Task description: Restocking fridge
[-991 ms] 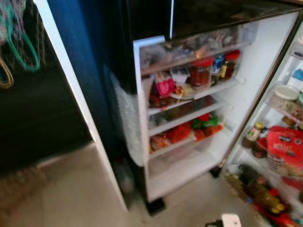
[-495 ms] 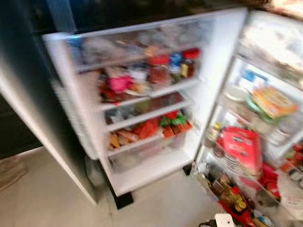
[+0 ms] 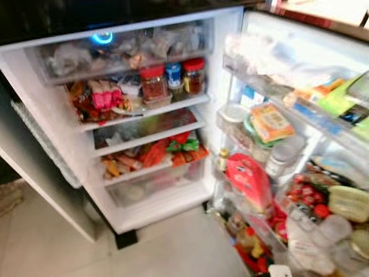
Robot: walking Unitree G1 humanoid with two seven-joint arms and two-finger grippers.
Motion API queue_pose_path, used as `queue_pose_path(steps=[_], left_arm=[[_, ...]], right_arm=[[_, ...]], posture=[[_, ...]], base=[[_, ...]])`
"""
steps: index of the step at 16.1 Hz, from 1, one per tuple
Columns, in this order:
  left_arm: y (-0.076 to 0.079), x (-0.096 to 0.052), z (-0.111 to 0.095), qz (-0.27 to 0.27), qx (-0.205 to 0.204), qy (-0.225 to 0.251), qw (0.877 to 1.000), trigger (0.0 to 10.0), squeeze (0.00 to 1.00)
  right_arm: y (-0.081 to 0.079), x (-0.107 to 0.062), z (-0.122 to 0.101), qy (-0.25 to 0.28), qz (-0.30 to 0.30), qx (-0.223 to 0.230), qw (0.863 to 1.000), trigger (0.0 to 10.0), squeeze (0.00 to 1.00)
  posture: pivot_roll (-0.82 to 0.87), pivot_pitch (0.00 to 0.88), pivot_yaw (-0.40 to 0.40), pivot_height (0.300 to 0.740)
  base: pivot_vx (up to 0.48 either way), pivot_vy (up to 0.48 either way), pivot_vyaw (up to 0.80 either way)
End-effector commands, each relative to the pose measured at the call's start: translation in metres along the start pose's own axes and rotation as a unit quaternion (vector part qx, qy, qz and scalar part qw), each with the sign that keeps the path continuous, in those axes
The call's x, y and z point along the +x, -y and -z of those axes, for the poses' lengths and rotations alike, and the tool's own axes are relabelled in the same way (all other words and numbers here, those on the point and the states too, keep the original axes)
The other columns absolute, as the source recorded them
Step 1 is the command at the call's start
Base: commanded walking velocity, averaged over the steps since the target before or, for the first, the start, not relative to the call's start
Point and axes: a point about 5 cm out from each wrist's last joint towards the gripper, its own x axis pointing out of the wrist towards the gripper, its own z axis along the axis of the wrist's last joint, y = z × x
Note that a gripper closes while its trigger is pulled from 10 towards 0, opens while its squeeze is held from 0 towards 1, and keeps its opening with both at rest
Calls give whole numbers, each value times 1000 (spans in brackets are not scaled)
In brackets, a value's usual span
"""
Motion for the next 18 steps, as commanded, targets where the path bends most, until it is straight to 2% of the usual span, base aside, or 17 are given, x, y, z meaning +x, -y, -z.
queue_pose_path(steps=[1, 2, 3, 4, 5, 6, 7, 8, 9, 10, 12, 13, 14, 15, 16, 17, 18], left_arm=[[-6, -1, 1, -12, 7, 7, 1000, 10000, 0], [-6, -1, -1, -11, -7, 21, 1000, 10000, 0], [-7, 4, -35, -17, -18, 78, 997, 10000, 0], [-13, 7, -89, -19, -40, 164, 986, 10000, 0], [-22, 3, -128, -28, -41, 230, 972, 10000, 0], [-25, -1, -148, -32, -19, 272, 962, 10000, 0], [-29, -16, -178, -53, -18, 363, 930, 10000, 0], [-27, -28, -194, -41, -46, 426, 903, 10000, 0], [-20, -38, -206, -16, -48, 465, 884, 10000, 0], [-10, -48, -215, 11, -40, 492, 870, 10000, 0], [5, -62, -215, 37, -30, 521, 852, 10000, 0], [7, -66, -205, 36, -43, 520, 852, 10000, 0], [6, -70, -190, 31, -52, 511, 857, 10000, 0], [5, -72, -182, 25, -59, 504, 862, 10000, 0], [3, -72, -182, 10, -64, 502, 862, 10000, 0], [-1, -72, -184, -2, -87, 501, 861, 10000, 0], [-3, -72, -184, -5, -98, 498, 862, 10000, 0]], right_arm=[[-5, 0, 2, -2, -8, -3, 1000, 10000, 0], [-4, 0, 1, -3, -11, -13, 1000, 10000, 0], [-4, 0, 1, -3, -12, -13, 1000, 10000, 0], [-4, 0, 1, -2, -12, -12, 1000, 10000, 0], [-3, 0, 1, -2, -13, -11, 1000, 10000, 0], [-2, 0, 1, -3, -12, -11, 1000, 10000, 0], [-2, 0, 1, -7, -10, -8, 1000, 10000, 0], [-1, 0, 1, -6, -10, -7, 1000, 10000, 0], [0, 0, 1, -6, -11, -8, 1000, 10000, 0], [0, 0, 1, -6, -11, -8, 1000, 10000, 0], [-1, 0, 1, -7, -13, -8, 1000, 10000, 0], [-2, 0, 2, -6, -12, -4, 1000, 10000, 0], [-2, 0, 3, -4, -10, 5, 1000, 10000, 0], [-2, 0, 4, -11, -9, -3, 1000, 10000, 0], [-1, 0, 5, -25, -11, -22, 999, 10000, 0], [-1, 0, 5, -31, -13, -39, 999, 10000, 0], [-2, 0, 4, -23, -17, -29, 999, 10000, 0]], posture=[[-47, 0, 54, 740], [-46, 0, 54, 740], [-46, 0, 49, 740], [-47, 0, 46, 740], [-45, 0, 39, 740], [-42, 0, 38, 740], [-47, 0, 35, 740], [-44, 0, 28, 740], [-41, 0, 25, 740], [-39, 0, 24, 740], [-50, 0, 32, 740], [-59, 0, 37, 740], [-43, 0, 32, 740], [-24, 0, 27, 740], [-10, 0, 22, 740], [-3, 0, 21, 740], [-2, 0, 22, 740]], base=[[0, 0, 0], [0, 0, 0], [0, 0, 0], [0, 0, 0], [0, 0, 0], [0, 0, 0], [0, 0, 0], [0, 0, 0], [0, 0, 0], [0, 0, 0], [0, 0, 0], [0, 0, 0], [0, 0, 0], [0, 0, 0], [0, 0, 0], [0, 0, 0], [0, 0, 0]])
